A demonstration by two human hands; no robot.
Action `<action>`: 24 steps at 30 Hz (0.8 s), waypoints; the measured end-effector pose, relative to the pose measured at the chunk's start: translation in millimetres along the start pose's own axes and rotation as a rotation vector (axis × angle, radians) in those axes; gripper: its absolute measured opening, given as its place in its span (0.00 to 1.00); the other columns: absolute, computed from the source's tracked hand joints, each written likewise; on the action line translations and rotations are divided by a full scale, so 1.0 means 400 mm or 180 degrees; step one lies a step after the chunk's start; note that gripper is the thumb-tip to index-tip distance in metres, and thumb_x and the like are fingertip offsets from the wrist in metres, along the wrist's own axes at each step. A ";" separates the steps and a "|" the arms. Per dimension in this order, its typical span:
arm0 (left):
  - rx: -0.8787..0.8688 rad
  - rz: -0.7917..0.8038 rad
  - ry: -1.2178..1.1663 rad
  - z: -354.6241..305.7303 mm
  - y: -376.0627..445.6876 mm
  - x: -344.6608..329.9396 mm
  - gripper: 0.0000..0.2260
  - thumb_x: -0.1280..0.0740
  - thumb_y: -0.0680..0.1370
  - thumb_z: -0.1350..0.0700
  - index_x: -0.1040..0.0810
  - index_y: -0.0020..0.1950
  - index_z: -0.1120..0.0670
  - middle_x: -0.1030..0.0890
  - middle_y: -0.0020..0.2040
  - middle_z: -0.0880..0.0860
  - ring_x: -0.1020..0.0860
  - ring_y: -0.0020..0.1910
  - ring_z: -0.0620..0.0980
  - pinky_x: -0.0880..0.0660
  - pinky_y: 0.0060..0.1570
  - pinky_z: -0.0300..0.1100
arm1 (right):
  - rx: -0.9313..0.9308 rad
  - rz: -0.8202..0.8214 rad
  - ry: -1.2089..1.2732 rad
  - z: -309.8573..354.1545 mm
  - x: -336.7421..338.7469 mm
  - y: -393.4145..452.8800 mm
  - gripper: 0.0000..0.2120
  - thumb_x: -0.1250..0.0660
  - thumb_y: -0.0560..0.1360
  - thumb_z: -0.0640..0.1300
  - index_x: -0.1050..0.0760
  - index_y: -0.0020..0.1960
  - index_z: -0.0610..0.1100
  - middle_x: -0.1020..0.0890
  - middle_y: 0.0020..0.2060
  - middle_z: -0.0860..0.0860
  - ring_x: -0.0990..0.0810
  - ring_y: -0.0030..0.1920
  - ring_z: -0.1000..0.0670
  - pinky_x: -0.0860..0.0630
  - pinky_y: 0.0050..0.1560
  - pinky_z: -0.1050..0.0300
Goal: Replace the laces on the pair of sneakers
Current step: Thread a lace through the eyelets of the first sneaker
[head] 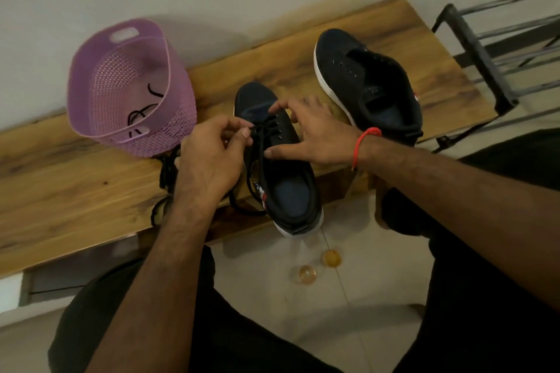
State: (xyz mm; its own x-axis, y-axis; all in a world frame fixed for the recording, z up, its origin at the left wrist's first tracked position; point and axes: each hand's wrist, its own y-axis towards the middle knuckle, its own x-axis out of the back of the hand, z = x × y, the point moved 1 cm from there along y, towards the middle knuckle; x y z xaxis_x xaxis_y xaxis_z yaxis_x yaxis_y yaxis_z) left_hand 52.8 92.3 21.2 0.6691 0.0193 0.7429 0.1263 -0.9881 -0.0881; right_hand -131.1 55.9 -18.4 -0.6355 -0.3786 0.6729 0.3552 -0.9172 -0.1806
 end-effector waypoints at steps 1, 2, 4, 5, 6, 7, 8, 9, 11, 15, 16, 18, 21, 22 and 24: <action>-0.0047 0.0028 0.0024 -0.003 -0.001 -0.004 0.06 0.32 0.81 0.50 0.21 0.48 0.38 0.18 0.43 0.39 0.20 0.45 0.37 0.20 0.52 0.49 | -0.0003 0.0016 -0.0002 0.000 0.000 0.001 0.35 0.26 0.67 0.64 0.36 0.69 0.58 0.34 0.60 0.49 0.35 0.63 0.45 0.36 0.61 0.52; -0.0086 0.0057 0.0068 -0.007 -0.001 -0.007 0.06 0.32 0.81 0.49 0.21 0.47 0.37 0.19 0.43 0.38 0.21 0.44 0.39 0.20 0.49 0.48 | -0.0012 0.0035 -0.0023 0.000 0.000 0.002 0.35 0.26 0.67 0.64 0.36 0.69 0.58 0.34 0.61 0.48 0.34 0.64 0.45 0.35 0.63 0.50; -0.0155 0.0114 0.0114 -0.015 0.001 -0.014 0.06 0.31 0.80 0.49 0.21 0.46 0.36 0.20 0.43 0.37 0.22 0.42 0.40 0.21 0.45 0.45 | -0.0039 0.0074 -0.0031 0.000 0.000 0.003 0.35 0.26 0.66 0.65 0.36 0.68 0.58 0.33 0.62 0.47 0.34 0.65 0.44 0.34 0.67 0.45; -0.0186 0.0135 0.0096 -0.019 0.001 -0.016 0.06 0.31 0.80 0.49 0.21 0.46 0.36 0.20 0.43 0.38 0.22 0.41 0.40 0.21 0.44 0.43 | -0.0053 0.0098 -0.0001 -0.001 -0.001 0.004 0.35 0.26 0.66 0.65 0.36 0.68 0.58 0.34 0.61 0.48 0.34 0.65 0.44 0.34 0.68 0.44; -0.0196 0.0153 0.0082 -0.023 0.002 -0.017 0.06 0.31 0.80 0.49 0.20 0.47 0.37 0.20 0.43 0.38 0.22 0.41 0.40 0.21 0.44 0.43 | -0.0064 0.0129 0.0030 -0.001 -0.002 0.005 0.36 0.26 0.66 0.65 0.36 0.69 0.58 0.34 0.61 0.48 0.34 0.65 0.44 0.33 0.67 0.43; -0.0191 0.0179 0.0096 -0.027 0.003 -0.020 0.05 0.31 0.80 0.49 0.20 0.47 0.38 0.20 0.43 0.39 0.22 0.42 0.40 0.20 0.46 0.45 | -0.0073 0.0151 0.0050 -0.001 -0.004 0.006 0.36 0.27 0.66 0.65 0.36 0.69 0.58 0.34 0.61 0.48 0.34 0.64 0.44 0.32 0.67 0.42; -0.0163 0.0214 0.0148 -0.031 0.004 -0.021 0.04 0.31 0.80 0.48 0.19 0.47 0.38 0.19 0.43 0.39 0.21 0.44 0.40 0.20 0.50 0.51 | -0.0080 0.0163 0.0054 -0.001 -0.006 0.007 0.36 0.27 0.66 0.65 0.36 0.69 0.58 0.35 0.61 0.49 0.34 0.64 0.44 0.31 0.66 0.41; -0.0121 0.0253 0.0221 -0.034 0.005 -0.022 0.04 0.31 0.80 0.47 0.19 0.47 0.38 0.20 0.42 0.39 0.21 0.46 0.42 0.22 0.54 0.56 | -0.0079 0.0167 0.0051 -0.001 -0.008 0.008 0.36 0.28 0.66 0.65 0.36 0.69 0.58 0.34 0.61 0.49 0.34 0.64 0.45 0.31 0.66 0.41; -0.0057 0.0331 0.0295 -0.039 0.005 -0.022 0.04 0.32 0.80 0.47 0.20 0.46 0.38 0.20 0.43 0.39 0.21 0.48 0.45 0.25 0.59 0.62 | -0.0078 0.0156 0.0046 -0.001 -0.011 0.011 0.35 0.28 0.65 0.66 0.36 0.68 0.58 0.34 0.60 0.49 0.34 0.64 0.45 0.32 0.66 0.41; -0.0121 0.0393 0.0267 -0.043 0.004 -0.025 0.05 0.32 0.81 0.48 0.21 0.46 0.39 0.20 0.41 0.40 0.21 0.46 0.43 0.22 0.54 0.54 | -0.0095 0.0170 0.0062 -0.003 -0.012 0.008 0.36 0.29 0.65 0.67 0.37 0.68 0.59 0.34 0.59 0.51 0.34 0.63 0.46 0.31 0.66 0.43; -0.0132 0.0396 0.0259 -0.043 0.002 -0.026 0.05 0.32 0.81 0.48 0.21 0.46 0.38 0.20 0.42 0.40 0.21 0.46 0.43 0.22 0.55 0.56 | -0.0094 0.0175 0.0052 -0.003 -0.011 0.007 0.36 0.28 0.65 0.67 0.37 0.68 0.59 0.34 0.58 0.51 0.34 0.63 0.46 0.31 0.66 0.44; -0.0138 0.0392 0.0275 -0.041 0.002 -0.029 0.05 0.32 0.81 0.46 0.21 0.46 0.37 0.19 0.43 0.40 0.20 0.46 0.45 0.23 0.55 0.60 | -0.0079 0.0169 0.0045 -0.003 -0.008 0.008 0.36 0.28 0.66 0.66 0.37 0.69 0.58 0.34 0.59 0.50 0.34 0.63 0.46 0.32 0.66 0.45; -0.0158 0.0388 0.0156 -0.034 0.003 -0.032 0.05 0.33 0.81 0.47 0.20 0.47 0.37 0.18 0.44 0.40 0.19 0.43 0.43 0.19 0.50 0.55 | -0.0085 0.0180 0.0043 0.001 -0.010 0.008 0.35 0.28 0.67 0.65 0.37 0.69 0.58 0.34 0.58 0.50 0.34 0.62 0.45 0.32 0.67 0.44; -0.0157 0.0378 0.0121 -0.029 0.002 -0.030 0.04 0.33 0.81 0.47 0.19 0.48 0.38 0.18 0.45 0.41 0.19 0.43 0.43 0.18 0.48 0.54 | -0.0094 0.0192 0.0045 0.004 -0.013 0.008 0.34 0.28 0.68 0.64 0.37 0.69 0.58 0.34 0.58 0.50 0.34 0.62 0.45 0.32 0.67 0.44; -0.0182 0.0381 0.0115 -0.026 0.000 -0.033 0.04 0.33 0.81 0.47 0.18 0.50 0.39 0.17 0.45 0.42 0.18 0.43 0.44 0.18 0.48 0.56 | -0.0122 0.0181 0.0030 0.004 -0.014 0.007 0.34 0.28 0.68 0.64 0.37 0.68 0.59 0.35 0.57 0.50 0.34 0.62 0.45 0.32 0.67 0.43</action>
State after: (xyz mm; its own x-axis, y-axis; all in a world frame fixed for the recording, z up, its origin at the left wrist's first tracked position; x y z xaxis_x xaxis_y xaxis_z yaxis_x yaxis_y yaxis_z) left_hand 36.3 90.4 18.4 0.6500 -0.1038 0.7528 0.0043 -0.9901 -0.1403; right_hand -125.5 55.9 -21.5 -0.6215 -0.4312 0.6540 0.3646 -0.8982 -0.2458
